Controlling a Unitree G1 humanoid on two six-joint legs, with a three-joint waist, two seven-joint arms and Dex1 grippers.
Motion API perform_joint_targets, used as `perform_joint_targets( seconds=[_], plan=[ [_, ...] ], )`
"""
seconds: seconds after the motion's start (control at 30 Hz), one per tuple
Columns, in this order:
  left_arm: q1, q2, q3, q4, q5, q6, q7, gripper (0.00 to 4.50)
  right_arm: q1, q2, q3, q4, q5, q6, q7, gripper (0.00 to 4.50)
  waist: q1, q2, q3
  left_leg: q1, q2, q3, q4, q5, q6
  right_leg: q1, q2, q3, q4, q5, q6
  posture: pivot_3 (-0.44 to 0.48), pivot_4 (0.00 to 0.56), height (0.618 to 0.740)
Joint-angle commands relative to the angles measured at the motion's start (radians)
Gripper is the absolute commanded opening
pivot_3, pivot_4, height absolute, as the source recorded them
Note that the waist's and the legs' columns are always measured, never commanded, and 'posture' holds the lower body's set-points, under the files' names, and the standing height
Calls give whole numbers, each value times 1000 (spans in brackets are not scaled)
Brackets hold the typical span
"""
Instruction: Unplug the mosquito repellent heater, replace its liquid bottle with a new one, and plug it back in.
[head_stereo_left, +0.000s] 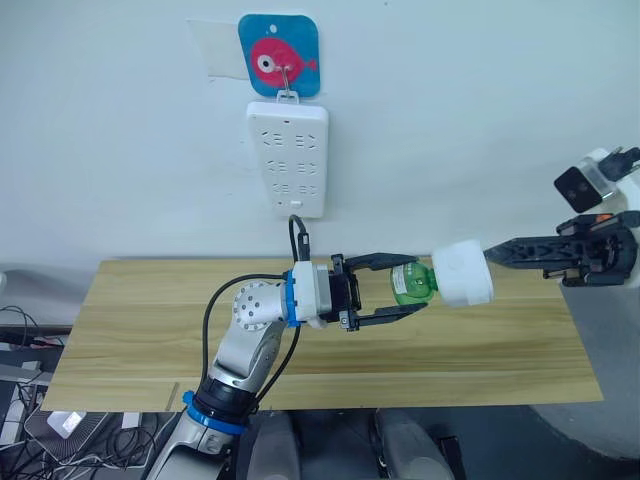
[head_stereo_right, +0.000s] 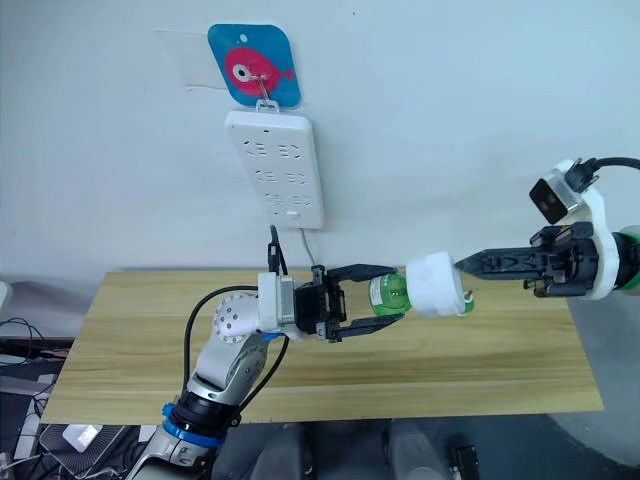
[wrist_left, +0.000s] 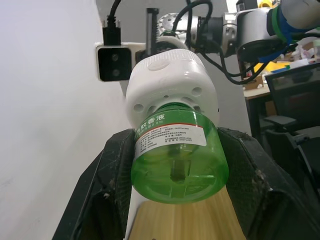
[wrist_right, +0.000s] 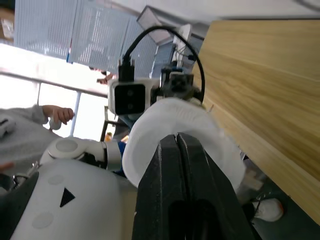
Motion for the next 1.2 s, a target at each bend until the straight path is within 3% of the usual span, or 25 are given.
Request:
perform_joint_targets(
  seconds=[0.03, 0.33, 0.53, 0.77, 0.93, 1.2],
  plan=[
    [-15, -8, -3, -31, -5, -26, 4, 2226, -37, 20, -31, 51, -71, 20, 6, 25, -2, 0, 0, 0, 0, 0, 0, 0, 0, 0, 0, 0, 0, 0, 0, -212, 252, 740],
    [-16, -7, -2, -43, -5, -20, 15, 2226, 38, 181, -88, -23, -316, -35, -27, 25, -6, 0, 0, 0, 0, 0, 0, 0, 0, 0, 0, 0, 0, 0, 0, -196, 258, 740],
    [-16, -5, -4, -53, -5, -12, 28, 2226, 111, 282, -133, -118, -299, -25, -73, 25, -5, 0, 0, 0, 0, 0, 0, 0, 0, 0, 0, 0, 0, 0, 0, -183, 259, 740],
    [-20, 5, 11, -39, 7, 13, 67, 2226, 237, 122, -122, -299, 28, -40, -68, 25, 4, 0, 1, 0, 0, 0, 0, 0, 0, 1, 0, 0, -1, 0, 0, -183, 260, 740],
    [-24, -3, 4, -33, 5, 16, 78, 2226, 226, 82, -92, -385, 47, -126, 3, 25, -2, 0, 1, 1, 0, 0, 0, 0, 0, 1, 0, 0, 0, 0, 0, -195, 256, 740],
    [-32, -2, 0, -21, 2, 12, 69, 2226, 85, 67, -27, -352, 47, -149, 55, 25, -4, 0, 1, 0, 0, 0, 0, 0, 0, 1, 0, 0, -1, 0, 0, -199, 249, 740]
  ],
)
